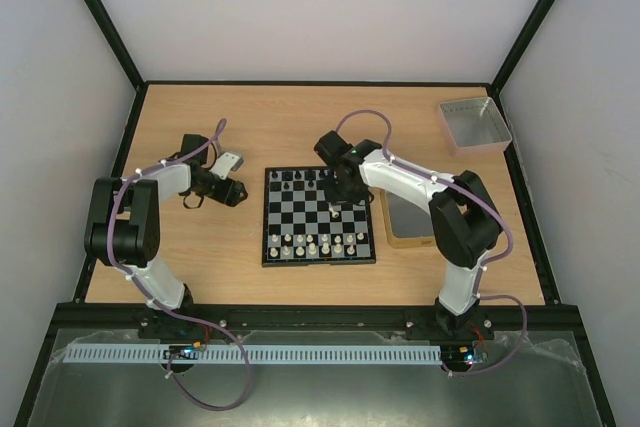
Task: Set up the chess pieces on the board
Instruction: Pick up the chess piece from the chessboard.
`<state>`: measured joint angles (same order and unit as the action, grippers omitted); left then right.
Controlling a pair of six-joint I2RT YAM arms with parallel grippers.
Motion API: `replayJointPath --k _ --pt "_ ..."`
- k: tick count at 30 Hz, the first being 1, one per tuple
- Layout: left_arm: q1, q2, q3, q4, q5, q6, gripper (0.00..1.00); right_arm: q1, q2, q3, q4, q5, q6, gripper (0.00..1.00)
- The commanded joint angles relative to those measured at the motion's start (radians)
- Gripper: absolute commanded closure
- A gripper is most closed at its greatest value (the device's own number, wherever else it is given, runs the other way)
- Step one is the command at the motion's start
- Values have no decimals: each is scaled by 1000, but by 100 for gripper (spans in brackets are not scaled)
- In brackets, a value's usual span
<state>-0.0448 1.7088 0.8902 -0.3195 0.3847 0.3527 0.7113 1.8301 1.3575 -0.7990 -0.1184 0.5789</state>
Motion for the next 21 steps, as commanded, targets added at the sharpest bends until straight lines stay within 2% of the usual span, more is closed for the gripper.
replayJointPath --k 1,21 --pt "6 61 -58 -115 -36 -8 24 22 37 28 -33 -4 -23 77" --pt "6 63 -59 -116 -32 -4 24 36 125 70 -25 -9 -39 77"
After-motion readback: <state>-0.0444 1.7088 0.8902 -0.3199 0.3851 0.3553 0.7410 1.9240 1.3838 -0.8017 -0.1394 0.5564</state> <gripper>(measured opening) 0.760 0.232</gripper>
